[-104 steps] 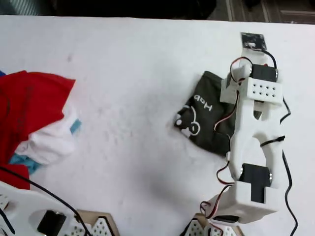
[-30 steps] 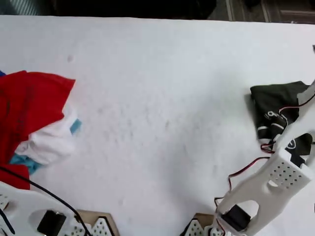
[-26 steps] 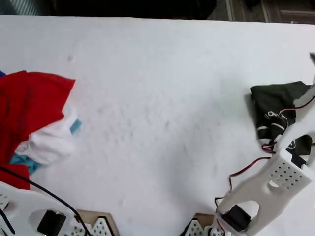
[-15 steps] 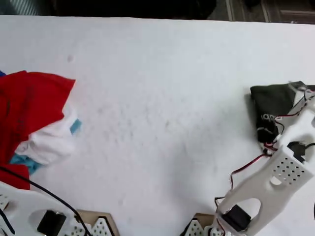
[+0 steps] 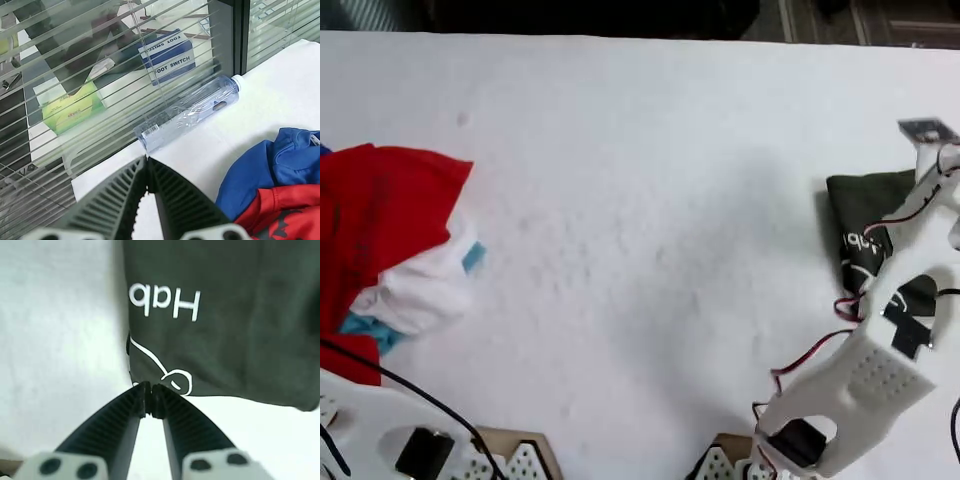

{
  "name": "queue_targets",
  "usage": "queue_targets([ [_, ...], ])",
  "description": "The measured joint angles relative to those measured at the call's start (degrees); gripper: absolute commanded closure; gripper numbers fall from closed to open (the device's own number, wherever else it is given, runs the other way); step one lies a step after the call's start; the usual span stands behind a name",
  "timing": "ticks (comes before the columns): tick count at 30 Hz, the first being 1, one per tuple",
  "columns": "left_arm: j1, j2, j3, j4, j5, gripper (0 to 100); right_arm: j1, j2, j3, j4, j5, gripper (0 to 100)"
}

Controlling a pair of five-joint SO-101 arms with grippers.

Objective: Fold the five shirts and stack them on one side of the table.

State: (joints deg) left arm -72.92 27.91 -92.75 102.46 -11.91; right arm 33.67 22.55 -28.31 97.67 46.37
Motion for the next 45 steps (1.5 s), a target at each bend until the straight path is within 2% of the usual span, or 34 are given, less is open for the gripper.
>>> queue_targets([
  [5, 0.5, -1.8, 0.3, 0.0, -3.8, 98, -0.2, -4.7, 0.4, 0.2, 0.2, 98.1],
  [13, 9.1, -11.1, 7.5, 0.0, -20.8, 97, -0.4, -18.5, 5.5, 0.3, 0.4, 98.1],
  [19, 15.2, -21.1, 30.0, 0.0, -28.9, 97, -3.8, -31.6, 18.8, 0.3, 0.4, 98.1],
  [23, 20.9, -30.3, 51.4, 0.0, -34.6, 83, -6.0, -40.4, 28.7, 0.3, 0.4, 98.1],
  [25, 23.5, -34.1, 61.7, 0.0, -35.5, 77, -7.0, -44.6, 33.2, 0.3, 0.4, 98.1],
  [31, 27.4, -35.8, 80.7, -4.2, -36.2, 77, -9.8, -55.4, 43.0, 0.3, 0.4, 98.1],
  [40, 29.5, -20.6, 81.2, -6.9, -39.3, 78, -12.2, -65.6, 50.4, 0.3, 0.4, 98.1],
  [42, 29.5, -17.1, 79.3, -6.9, -39.3, 84, -12.1, -67.3, 51.3, 0.3, 0.4, 98.1],
  [45, 29.5, -12.9, 76.5, -6.9, -39.3, 98, -12.2, -70.6, 51.7, 0.3, 0.4, 98.1],
])
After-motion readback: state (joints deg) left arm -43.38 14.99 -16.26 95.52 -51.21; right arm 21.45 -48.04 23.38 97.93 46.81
